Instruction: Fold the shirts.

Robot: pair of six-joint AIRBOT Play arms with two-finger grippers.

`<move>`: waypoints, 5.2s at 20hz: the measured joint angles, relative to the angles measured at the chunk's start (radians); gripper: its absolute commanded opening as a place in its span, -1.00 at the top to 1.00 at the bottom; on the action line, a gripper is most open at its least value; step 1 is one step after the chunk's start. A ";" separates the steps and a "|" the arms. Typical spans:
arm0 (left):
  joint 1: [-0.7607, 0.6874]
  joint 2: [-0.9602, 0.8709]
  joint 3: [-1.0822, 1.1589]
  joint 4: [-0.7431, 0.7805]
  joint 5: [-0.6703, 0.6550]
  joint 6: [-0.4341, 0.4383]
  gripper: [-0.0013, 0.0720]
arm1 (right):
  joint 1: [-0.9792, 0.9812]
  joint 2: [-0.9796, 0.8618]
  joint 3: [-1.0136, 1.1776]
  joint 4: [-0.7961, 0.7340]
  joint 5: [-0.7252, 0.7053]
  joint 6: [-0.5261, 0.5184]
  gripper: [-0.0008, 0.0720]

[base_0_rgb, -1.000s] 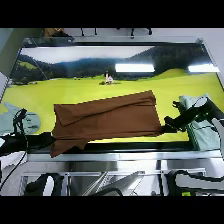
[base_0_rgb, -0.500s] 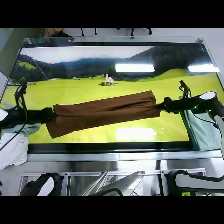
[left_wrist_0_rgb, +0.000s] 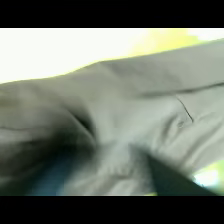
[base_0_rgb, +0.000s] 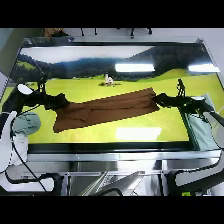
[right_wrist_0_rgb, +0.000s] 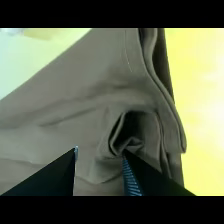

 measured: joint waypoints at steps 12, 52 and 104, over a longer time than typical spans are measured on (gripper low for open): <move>-0.013 -0.078 0.293 -0.007 -0.154 -0.038 -0.94 | -0.007 -0.151 0.252 -0.289 0.133 0.091 -0.47; -0.589 -0.363 0.826 -0.156 -0.223 -0.142 0.93 | 0.034 0.494 0.148 -0.102 0.331 0.299 0.92; -0.208 0.417 0.301 -0.187 -0.312 0.053 0.93 | 0.357 0.074 0.255 -0.226 0.138 0.386 0.91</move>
